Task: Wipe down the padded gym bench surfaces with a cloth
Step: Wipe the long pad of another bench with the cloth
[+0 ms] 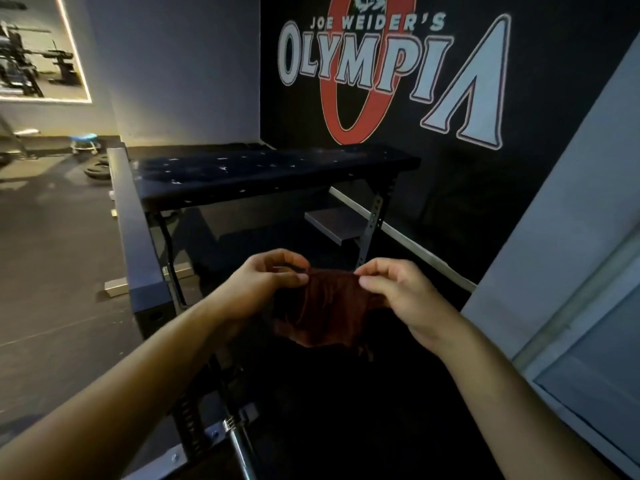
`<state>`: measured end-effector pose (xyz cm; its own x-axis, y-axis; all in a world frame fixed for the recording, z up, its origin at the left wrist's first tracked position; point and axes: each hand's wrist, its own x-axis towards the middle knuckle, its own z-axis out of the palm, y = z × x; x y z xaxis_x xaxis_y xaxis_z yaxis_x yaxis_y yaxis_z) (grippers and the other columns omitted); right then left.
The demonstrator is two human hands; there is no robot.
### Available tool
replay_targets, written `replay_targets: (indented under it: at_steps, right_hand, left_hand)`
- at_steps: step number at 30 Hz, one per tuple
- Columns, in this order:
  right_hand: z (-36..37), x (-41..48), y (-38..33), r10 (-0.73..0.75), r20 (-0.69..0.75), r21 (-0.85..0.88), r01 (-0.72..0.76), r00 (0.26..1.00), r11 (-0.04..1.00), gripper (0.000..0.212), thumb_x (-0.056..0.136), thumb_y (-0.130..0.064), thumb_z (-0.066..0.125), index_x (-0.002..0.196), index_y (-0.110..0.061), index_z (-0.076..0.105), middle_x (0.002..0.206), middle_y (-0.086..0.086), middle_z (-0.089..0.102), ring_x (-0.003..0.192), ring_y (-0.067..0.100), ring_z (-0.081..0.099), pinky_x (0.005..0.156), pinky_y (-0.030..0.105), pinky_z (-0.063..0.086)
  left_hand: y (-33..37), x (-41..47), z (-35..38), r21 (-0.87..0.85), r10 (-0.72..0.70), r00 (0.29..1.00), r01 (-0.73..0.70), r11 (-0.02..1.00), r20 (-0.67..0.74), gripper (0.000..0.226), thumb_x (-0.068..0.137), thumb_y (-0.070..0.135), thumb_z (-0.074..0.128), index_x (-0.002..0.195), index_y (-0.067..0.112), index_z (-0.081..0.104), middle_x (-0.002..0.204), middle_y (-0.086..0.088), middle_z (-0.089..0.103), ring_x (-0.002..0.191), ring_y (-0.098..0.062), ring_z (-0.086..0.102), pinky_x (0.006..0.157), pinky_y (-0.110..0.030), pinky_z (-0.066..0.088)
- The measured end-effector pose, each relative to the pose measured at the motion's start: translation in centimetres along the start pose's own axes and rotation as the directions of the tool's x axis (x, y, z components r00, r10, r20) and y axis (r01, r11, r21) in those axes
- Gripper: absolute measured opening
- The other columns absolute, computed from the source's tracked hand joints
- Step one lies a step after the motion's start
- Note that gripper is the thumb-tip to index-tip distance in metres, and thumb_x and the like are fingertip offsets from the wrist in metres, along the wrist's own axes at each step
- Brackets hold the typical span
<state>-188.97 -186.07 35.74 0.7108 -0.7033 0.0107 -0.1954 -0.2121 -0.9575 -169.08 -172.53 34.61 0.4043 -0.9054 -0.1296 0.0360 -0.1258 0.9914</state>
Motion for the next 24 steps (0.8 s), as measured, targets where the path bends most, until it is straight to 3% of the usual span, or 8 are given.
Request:
replay_targets:
  at_steps: [5, 7, 9, 11, 14, 17, 20, 24]
  right_hand:
    - [-2.9, 8.1, 0.5, 0.055, 0.243, 0.290, -0.127, 0.968, 0.949, 0.015, 0.097, -0.009, 0.061, 0.105, -0.002, 0.071, 0.096, 0.013, 0.071, 0.088, 0.022, 0.068, 0.086, 0.039, 0.053]
    - [-3.5, 11.8, 1.1, 0.056, 0.258, 0.329, -0.142, 0.965, 0.934, 0.014, 0.096, -0.011, 0.062, 0.101, -0.002, 0.072, 0.093, 0.012, 0.071, 0.084, 0.021, 0.068, 0.083, 0.037, 0.054]
    - [-4.4, 15.7, 2.2, 0.050, 0.252, 0.314, -0.131, 0.966, 0.940, 0.012, 0.096, -0.012, 0.064, 0.095, -0.004, 0.073, 0.091, 0.014, 0.072, 0.085, 0.023, 0.068, 0.088, 0.041, 0.054]
    - [-5.5, 19.9, 3.5, 0.043, 0.264, 0.283, -0.120, 0.964, 0.952, 0.014, 0.097, -0.013, 0.064, 0.092, -0.007, 0.075, 0.094, 0.016, 0.073, 0.090, 0.027, 0.069, 0.093, 0.046, 0.053]
    - [-7.9, 25.6, 5.4, 0.087, 0.312, 0.301, -0.185, 0.946, 0.935, 0.014, 0.097, -0.015, 0.064, 0.092, -0.009, 0.076, 0.096, 0.016, 0.075, 0.095, 0.028, 0.071, 0.096, 0.047, 0.054]
    - [-10.2, 30.6, 6.9, 0.122, 0.319, 0.333, -0.232, 0.940, 0.914, 0.012, 0.097, -0.016, 0.065, 0.099, -0.008, 0.075, 0.095, 0.013, 0.076, 0.096, 0.028, 0.072, 0.095, 0.048, 0.054]
    - [-12.2, 34.7, 7.6, 0.102, 0.329, 0.323, -0.213, 0.939, 0.922, 0.013, 0.098, -0.017, 0.064, 0.102, -0.008, 0.073, 0.090, 0.010, 0.076, 0.094, 0.025, 0.072, 0.094, 0.046, 0.053]
    - [-14.1, 38.7, 8.2, 0.036, 0.471, 0.294, -0.195, 0.882, 0.936, 0.022, 0.096, -0.022, 0.067, 0.111, -0.008, 0.074, 0.106, 0.011, 0.077, 0.106, 0.025, 0.072, 0.100, 0.045, 0.051]
  left_hand:
    - [0.0, 6.4, 0.0, -0.129, 0.029, 0.996, -0.039, 0.991, -0.079, 0.024, 0.093, 0.009, 0.070, 0.115, 0.016, 0.067, 0.095, -0.007, 0.072, 0.094, -0.025, 0.069, 0.083, -0.033, 0.055]
    - [-0.7, 9.0, 1.1, 0.015, 0.092, 0.963, -0.092, 0.996, -0.255, 0.022, 0.091, 0.020, 0.075, 0.112, 0.022, 0.068, 0.100, -0.001, 0.074, 0.099, -0.021, 0.072, 0.084, -0.029, 0.058]
    - [-1.4, 11.1, 2.7, 0.217, 0.250, 0.873, -0.171, 0.961, -0.418, 0.025, 0.084, 0.035, 0.081, 0.105, 0.028, 0.069, 0.101, 0.004, 0.073, 0.097, -0.012, 0.071, 0.084, -0.030, 0.059]
    - [-1.6, 13.2, 5.0, 0.269, 0.344, 0.866, -0.256, 0.929, -0.362, 0.025, 0.081, 0.039, 0.081, 0.098, 0.024, 0.070, 0.099, 0.005, 0.072, 0.093, -0.010, 0.071, 0.083, -0.032, 0.060]
    - [-1.5, 17.5, 8.9, 0.271, 0.254, 0.929, -0.180, 0.946, -0.268, 0.031, 0.077, 0.042, 0.082, 0.101, 0.028, 0.070, 0.104, 0.009, 0.072, 0.097, -0.008, 0.071, 0.085, -0.032, 0.060]
    - [-1.6, 22.7, 11.5, 0.346, 0.278, 0.878, -0.140, 0.928, -0.390, 0.026, 0.084, 0.030, 0.081, 0.106, 0.037, 0.068, 0.108, 0.014, 0.071, 0.100, -0.003, 0.070, 0.083, -0.027, 0.059]
    - [-1.1, 27.0, 12.7, 0.358, 0.353, 0.786, -0.180, 0.916, -0.508, 0.022, 0.094, 0.006, 0.067, 0.106, 0.025, 0.070, 0.105, 0.007, 0.071, 0.098, -0.002, 0.071, 0.078, -0.016, 0.057]
    - [0.4, 31.7, 11.4, 0.243, 0.288, 0.762, -0.176, 0.954, -0.580, 0.014, 0.096, 0.009, 0.063, 0.101, 0.020, 0.071, 0.100, 0.011, 0.074, 0.096, -0.003, 0.071, 0.081, -0.017, 0.056]
